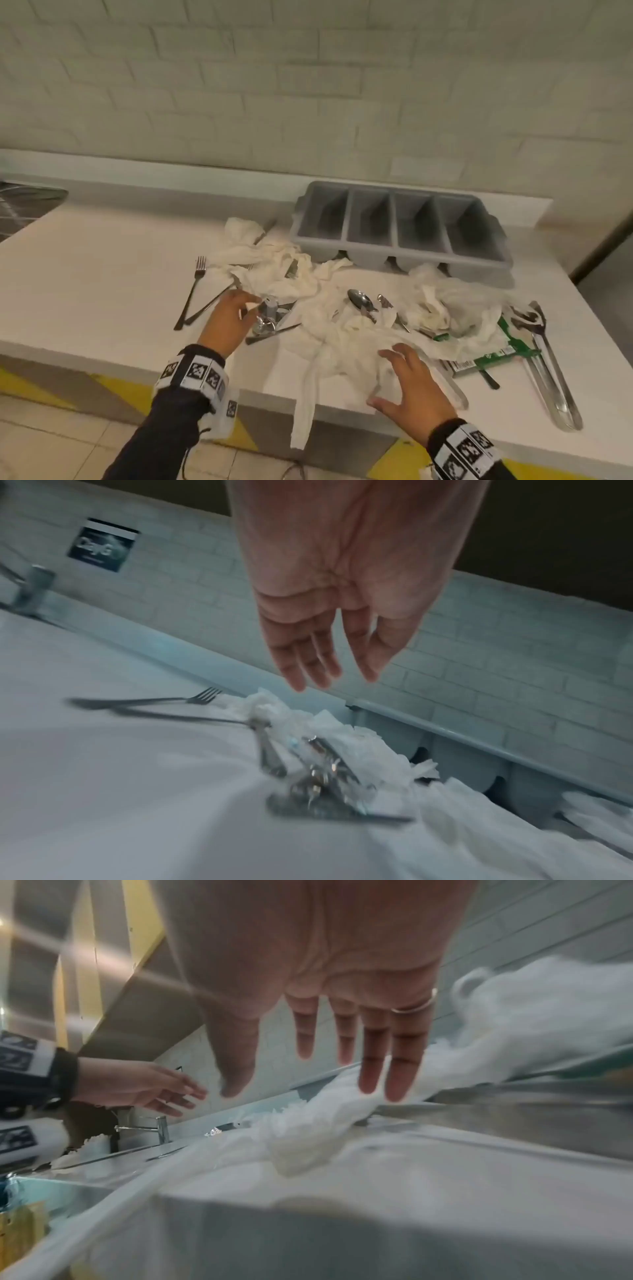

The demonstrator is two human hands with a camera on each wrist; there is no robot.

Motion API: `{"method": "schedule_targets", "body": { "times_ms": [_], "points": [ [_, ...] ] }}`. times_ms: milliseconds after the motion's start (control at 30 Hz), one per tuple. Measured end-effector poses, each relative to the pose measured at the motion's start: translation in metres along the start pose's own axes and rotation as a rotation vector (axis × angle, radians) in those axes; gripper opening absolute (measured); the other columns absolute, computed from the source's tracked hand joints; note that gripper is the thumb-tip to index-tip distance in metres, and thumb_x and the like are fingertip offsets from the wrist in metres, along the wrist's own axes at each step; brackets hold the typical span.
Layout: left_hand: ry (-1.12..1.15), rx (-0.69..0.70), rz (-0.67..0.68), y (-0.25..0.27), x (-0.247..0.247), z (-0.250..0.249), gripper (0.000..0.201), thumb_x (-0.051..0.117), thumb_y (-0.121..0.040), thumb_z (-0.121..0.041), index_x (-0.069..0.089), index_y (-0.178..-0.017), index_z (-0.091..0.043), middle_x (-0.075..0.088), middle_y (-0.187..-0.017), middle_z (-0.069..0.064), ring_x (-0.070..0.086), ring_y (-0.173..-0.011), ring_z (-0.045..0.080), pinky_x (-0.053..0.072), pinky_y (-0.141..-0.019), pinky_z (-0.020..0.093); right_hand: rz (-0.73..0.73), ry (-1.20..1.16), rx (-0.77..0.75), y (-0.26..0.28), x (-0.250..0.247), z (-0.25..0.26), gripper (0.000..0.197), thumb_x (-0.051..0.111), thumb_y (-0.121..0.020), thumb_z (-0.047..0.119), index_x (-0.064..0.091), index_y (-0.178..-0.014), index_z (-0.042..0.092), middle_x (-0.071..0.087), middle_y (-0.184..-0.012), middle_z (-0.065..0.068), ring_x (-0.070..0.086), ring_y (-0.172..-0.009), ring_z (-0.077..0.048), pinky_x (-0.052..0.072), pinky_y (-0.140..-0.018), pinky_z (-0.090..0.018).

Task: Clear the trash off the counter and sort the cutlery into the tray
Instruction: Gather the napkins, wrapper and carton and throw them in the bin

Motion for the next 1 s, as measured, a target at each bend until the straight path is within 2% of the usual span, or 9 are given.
{"method": "schedule_targets", "body": {
  "times_ms": [100, 233, 400, 467, 567, 700, 800, 900, 1000],
  "points": [
    [-0.162, -0.06, 0.044, -0.054, 0.002, -0.007, 0.054, 0.067, -0.08, -0.034, 0.049, -0.13, -0.024, 0.03, -0.146, 0.014, 0.042, -0.128, 0.034, 0.032, -0.112, 0.04, 0.064, 0.122, 0.103, -0.04, 0.016, 0.026, 0.111, 0.061, -0.055, 0.076, 0.007, -0.144, 0.037, -0.004, -0.157, 0.001, 0.011, -0.142, -0.028, 0.021, -0.116, -0.045],
    [-0.422, 0.042, 0.447, -0.107, 0.025, -0.009, 0.104, 0.076, -0.066, -0.047, 0.01, -0.147, -0.038, -0.007, -0.158, 0.01, 0.019, -0.142, 0.038, 0.023, -0.117, 0.049, 0.226, 0.206, 0.165, -0.073, 0.045, 0.047, 0.128, 0.058, -0.045, 0.083, -0.019, -0.141, 0.046, -0.026, -0.155, -0.005, -0.006, -0.144, -0.036, 0.002, -0.114, -0.059],
    [-0.738, 0.324, 0.735, -0.13, 0.05, 0.007, 0.084, 0.066, -0.077, -0.033, 0.017, -0.145, -0.041, 0.017, -0.156, 0.0, 0.043, -0.127, 0.032, 0.039, -0.108, 0.042, 0.227, 0.239, 0.226, -0.088, 0.061, 0.045, 0.103, 0.038, -0.053, 0.088, 0.011, -0.143, 0.047, -0.01, -0.158, -0.004, -0.003, -0.144, -0.038, 0.002, -0.116, -0.054],
    [-0.685, 0.361, 0.708, -0.136, 0.049, 0.014, 0.072, 0.063, -0.082, -0.024, 0.027, -0.143, -0.037, 0.029, -0.15, 0.0, 0.047, -0.124, 0.026, 0.04, -0.107, 0.035, 0.099, 0.154, 0.207, -0.089, 0.06, 0.044, 0.06, 0.056, -0.077, 0.056, 0.043, -0.133, 0.04, 0.022, -0.155, -0.003, 0.021, -0.138, -0.037, 0.021, -0.116, -0.051],
    [-0.535, 0.32, 0.67, -0.144, 0.043, 0.022, 0.066, 0.064, -0.081, -0.012, 0.039, -0.138, -0.034, 0.035, -0.141, 0.003, 0.051, -0.118, 0.024, 0.046, -0.102, 0.033, -0.097, 0.084, 0.174, -0.095, 0.057, 0.037, 0.031, 0.07, -0.072, 0.015, 0.071, -0.101, 0.025, 0.061, -0.122, -0.006, 0.054, -0.107, -0.036, 0.048, -0.093, -0.041],
    [-0.314, 0.256, 0.589, -0.146, 0.029, 0.023, 0.06, 0.067, -0.076, 0.003, 0.054, -0.129, -0.021, 0.023, -0.144, 0.009, 0.047, -0.123, 0.027, 0.039, -0.101, 0.021, -0.058, 0.012, 0.256, -0.101, 0.05, 0.033, 0.029, 0.051, -0.081, 0.0, 0.07, -0.097, 0.014, 0.06, -0.117, -0.003, 0.05, -0.108, -0.026, 0.034, -0.085, -0.021],
    [-0.128, 0.258, 0.475, -0.142, 0.011, 0.021, 0.052, 0.068, -0.073, 0.008, 0.063, -0.115, -0.022, 0.034, -0.141, 0.013, 0.047, -0.125, 0.029, 0.037, -0.105, 0.025, -0.127, -0.137, 0.332, -0.098, 0.041, 0.032, 0.041, 0.05, -0.077, -0.008, 0.058, -0.08, 0.032, 0.064, -0.099, -0.002, 0.059, -0.096, -0.022, 0.04, -0.078, -0.02],
    [0.172, 0.181, 0.394, -0.139, -0.015, 0.019, 0.054, 0.069, -0.073, 0.008, 0.061, -0.092, -0.042, 0.061, -0.112, 0.008, 0.066, -0.089, 0.022, 0.056, -0.07, 0.016, -0.261, -0.28, 0.34, -0.086, 0.024, 0.04, 0.054, 0.055, -0.077, -0.007, 0.043, -0.078, 0.045, 0.062, -0.088, 0.005, 0.06, -0.082, -0.012, 0.044, -0.069, -0.02],
    [0.424, 0.062, 0.325, -0.144, -0.041, 0.019, 0.046, 0.072, -0.076, -0.003, 0.058, -0.103, -0.038, 0.06, -0.103, -0.002, 0.067, -0.076, 0.014, 0.057, -0.053, 0.014, -0.372, -0.25, 0.256, -0.081, -0.005, 0.054, 0.048, 0.056, -0.076, -0.012, 0.064, -0.094, 0.032, 0.059, -0.094, 0.007, 0.055, -0.086, -0.01, 0.04, -0.082, -0.017]
  ]
}}
Point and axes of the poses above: each hand's wrist, its own y-axis away from the middle knuckle, its own x-axis out of the palm, z = x × y, the point moved 1 cm from there along -y, towards the middle knuckle
